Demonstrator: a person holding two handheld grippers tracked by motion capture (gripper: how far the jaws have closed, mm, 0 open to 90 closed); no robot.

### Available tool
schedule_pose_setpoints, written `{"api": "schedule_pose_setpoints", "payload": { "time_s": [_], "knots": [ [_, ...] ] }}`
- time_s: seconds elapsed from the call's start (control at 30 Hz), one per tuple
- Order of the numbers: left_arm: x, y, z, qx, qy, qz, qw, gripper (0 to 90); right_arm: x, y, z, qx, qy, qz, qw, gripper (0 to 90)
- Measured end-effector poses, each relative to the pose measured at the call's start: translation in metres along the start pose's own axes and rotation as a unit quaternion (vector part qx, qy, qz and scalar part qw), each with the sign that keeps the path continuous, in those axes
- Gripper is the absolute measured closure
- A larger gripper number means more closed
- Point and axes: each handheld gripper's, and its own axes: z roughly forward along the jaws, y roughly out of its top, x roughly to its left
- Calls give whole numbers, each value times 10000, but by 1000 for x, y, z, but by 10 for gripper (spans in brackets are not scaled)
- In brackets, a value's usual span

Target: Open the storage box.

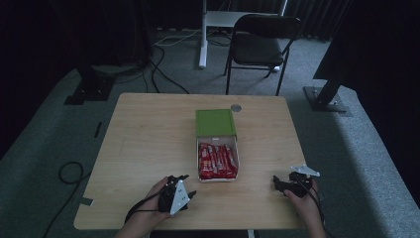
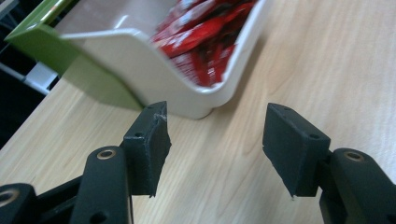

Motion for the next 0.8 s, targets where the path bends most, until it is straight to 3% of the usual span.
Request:
{"api": "schedule_pose_setpoints", "payload": {
  "time_s": [0.17, 0.4, 0.53, 0.8],
  "knots": [
    [14, -12, -6, -24, 86, -351, 9993, 414, 0, 0, 0, 1, -1, -4, 10000, 107],
    [33, -35, -13, 155, 302, -784, 9963, 412, 0, 0, 0, 0, -1, -3, 10000, 106],
    [43, -49, -18, 140, 388, -1146, 9926, 402, 0, 0, 0, 1, -1, -2, 10000, 106],
    [59, -75, -26, 234, 561, -1649, 9844, 341, 0, 0, 0, 1, -2, -1, 10000, 106]
  ]
}}
